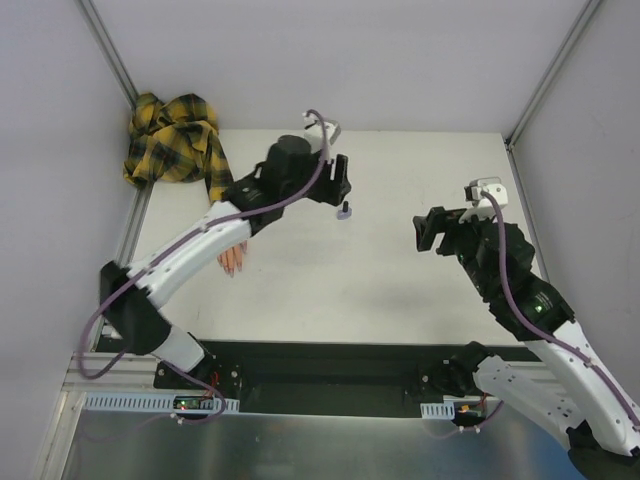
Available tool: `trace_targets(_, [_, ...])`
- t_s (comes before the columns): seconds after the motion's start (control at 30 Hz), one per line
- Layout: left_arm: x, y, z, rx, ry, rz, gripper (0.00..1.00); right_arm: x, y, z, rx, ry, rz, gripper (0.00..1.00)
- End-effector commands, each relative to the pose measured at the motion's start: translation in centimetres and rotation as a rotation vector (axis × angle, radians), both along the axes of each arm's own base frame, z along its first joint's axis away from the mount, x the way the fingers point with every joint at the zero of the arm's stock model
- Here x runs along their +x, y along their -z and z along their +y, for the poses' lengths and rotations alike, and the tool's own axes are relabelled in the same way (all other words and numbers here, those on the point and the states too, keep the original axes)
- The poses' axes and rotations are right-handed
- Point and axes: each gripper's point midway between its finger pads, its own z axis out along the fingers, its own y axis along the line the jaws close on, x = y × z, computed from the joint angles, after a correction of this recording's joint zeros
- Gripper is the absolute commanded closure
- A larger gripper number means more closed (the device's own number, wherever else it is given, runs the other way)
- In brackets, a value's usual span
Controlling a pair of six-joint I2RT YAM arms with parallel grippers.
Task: Paint the nails
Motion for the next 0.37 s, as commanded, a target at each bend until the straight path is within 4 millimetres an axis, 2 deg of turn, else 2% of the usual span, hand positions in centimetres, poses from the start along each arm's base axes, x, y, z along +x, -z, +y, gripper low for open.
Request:
trace_targets(0.0, [-7.7, -7.0, 2.1, -0.201, 0.137, -0.03, 0.38, -4.5, 3.5, -0.5, 0.04, -0.068, 0.205, 0.17])
trace_targets(0.03, [-8.8, -7.6, 2.7, -0.223, 0.149, -0.034, 0.37, -5.1, 3.7, -0.6, 0.054, -0.081, 0.216, 0.16])
trace_targets(0.07, [-11.2, -9.0, 3.8, -0.268, 0.184, -0.047, 0.36, -5.9, 3.9, -0.4, 0.071, -0.106, 0.23, 0.16])
trace_targets(0.13, [-13.5, -10.3, 5.0, -0.309, 0.22, -0.065, 0.34, -7.3, 3.7, -1.0, 0.117, -0.11, 0.229, 0.14])
trace_targets(0.17, [-15.3, -11.8, 6.2, -0.349, 0.239, -0.093, 0.33, -7.7, 3.4, -1.3, 0.129, -0.114, 0.224, 0.14])
trace_targets(0.2, [-16.8, -12.6, 6.5, -0.371, 0.283, -0.099, 0.32, -8.5, 3.1, -0.8, 0.153, -0.158, 0.217, 0.14])
trace_targets(0.23, [-17.8, -13.3, 6.9, -0.39, 0.305, -0.11, 0.31, -8.7, 2.9, -0.8, 0.163, -0.171, 0.21, 0.1])
trace_targets(0.27, [-19.2, -14.7, 7.8, -0.424, 0.323, -0.14, 0.3, -8.8, 2.6, -1.1, 0.172, -0.152, 0.207, 0.09])
trace_targets(0.3, [-20.3, -15.1, 8.0, -0.439, 0.359, -0.138, 0.29, -9.0, 1.8, -2.4, 0.165, -0.099, 0.205, 0.08])
trace_targets(0.33, [-21.0, -15.5, 8.4, -0.452, 0.369, -0.143, 0.27, -9.1, 1.4, -2.9, 0.17, -0.07, 0.217, 0.03])
